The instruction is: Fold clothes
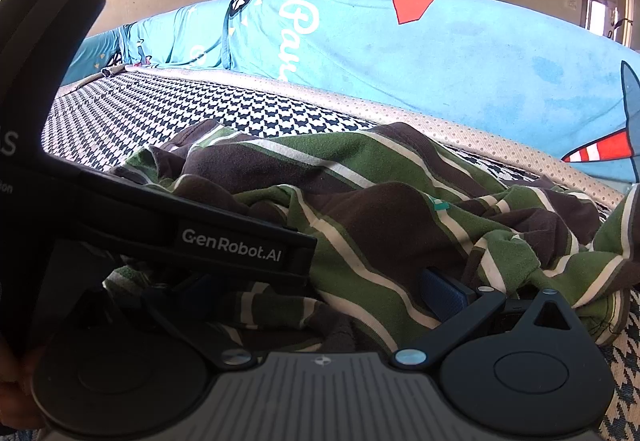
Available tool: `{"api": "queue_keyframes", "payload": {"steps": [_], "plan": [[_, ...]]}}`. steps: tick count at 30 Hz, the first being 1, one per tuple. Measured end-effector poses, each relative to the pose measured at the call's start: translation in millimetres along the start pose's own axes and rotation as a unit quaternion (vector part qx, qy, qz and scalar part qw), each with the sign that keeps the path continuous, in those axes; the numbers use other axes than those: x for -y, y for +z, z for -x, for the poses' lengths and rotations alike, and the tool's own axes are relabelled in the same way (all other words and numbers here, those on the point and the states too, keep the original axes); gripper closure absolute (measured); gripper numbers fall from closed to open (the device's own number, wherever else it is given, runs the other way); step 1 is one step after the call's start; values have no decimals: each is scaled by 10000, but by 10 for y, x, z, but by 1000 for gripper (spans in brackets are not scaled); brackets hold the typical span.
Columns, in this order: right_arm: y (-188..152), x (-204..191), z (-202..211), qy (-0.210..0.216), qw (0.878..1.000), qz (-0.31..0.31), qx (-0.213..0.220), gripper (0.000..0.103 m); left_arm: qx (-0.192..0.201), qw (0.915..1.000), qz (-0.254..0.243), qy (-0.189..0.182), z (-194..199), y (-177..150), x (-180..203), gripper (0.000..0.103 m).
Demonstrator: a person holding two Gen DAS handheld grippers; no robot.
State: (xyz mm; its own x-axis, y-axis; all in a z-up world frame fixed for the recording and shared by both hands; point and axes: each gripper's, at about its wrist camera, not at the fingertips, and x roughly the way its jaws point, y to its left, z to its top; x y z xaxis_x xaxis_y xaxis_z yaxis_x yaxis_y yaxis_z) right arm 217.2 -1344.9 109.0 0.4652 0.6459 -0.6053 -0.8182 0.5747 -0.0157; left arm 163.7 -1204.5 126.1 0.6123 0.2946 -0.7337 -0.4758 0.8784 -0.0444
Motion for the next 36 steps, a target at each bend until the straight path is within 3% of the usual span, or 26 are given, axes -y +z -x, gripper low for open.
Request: {"api": "queue_keyframes", "payload": {"steps": [36], "plan": [[-1, 4, 1, 1, 10000, 0, 2, 0, -118, 9999, -106, -51, -18, 16, -105, 0]]}}
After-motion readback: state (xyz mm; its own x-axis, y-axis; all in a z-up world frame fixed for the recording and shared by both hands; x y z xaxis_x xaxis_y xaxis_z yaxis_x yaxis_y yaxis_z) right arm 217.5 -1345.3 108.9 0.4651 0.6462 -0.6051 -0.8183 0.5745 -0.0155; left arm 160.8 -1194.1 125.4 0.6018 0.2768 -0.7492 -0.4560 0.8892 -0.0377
